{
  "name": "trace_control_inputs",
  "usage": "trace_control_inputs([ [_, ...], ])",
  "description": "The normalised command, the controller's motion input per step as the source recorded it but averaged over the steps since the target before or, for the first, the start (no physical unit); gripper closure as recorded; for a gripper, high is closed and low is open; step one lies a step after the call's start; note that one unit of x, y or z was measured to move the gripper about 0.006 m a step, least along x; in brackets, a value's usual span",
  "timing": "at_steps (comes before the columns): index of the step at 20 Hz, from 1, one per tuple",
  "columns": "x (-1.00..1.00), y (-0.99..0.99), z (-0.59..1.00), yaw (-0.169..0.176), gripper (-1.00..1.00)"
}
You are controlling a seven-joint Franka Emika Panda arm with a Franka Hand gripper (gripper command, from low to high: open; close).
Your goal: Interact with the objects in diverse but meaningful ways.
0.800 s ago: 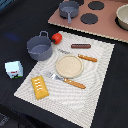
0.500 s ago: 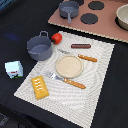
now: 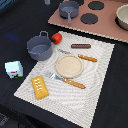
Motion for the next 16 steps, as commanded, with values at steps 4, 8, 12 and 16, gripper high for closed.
trace_control_inputs([
  [4,0.78,-0.16,-0.13,0.0,-1.0],
  [8,0.64,-0.17,-0.26,0.0,-1.0],
  [12,0.68,-0.12,-0.21,0.0,-1.0],
  [16,0.82,-0.07,0.01,0.0,-1.0],
])
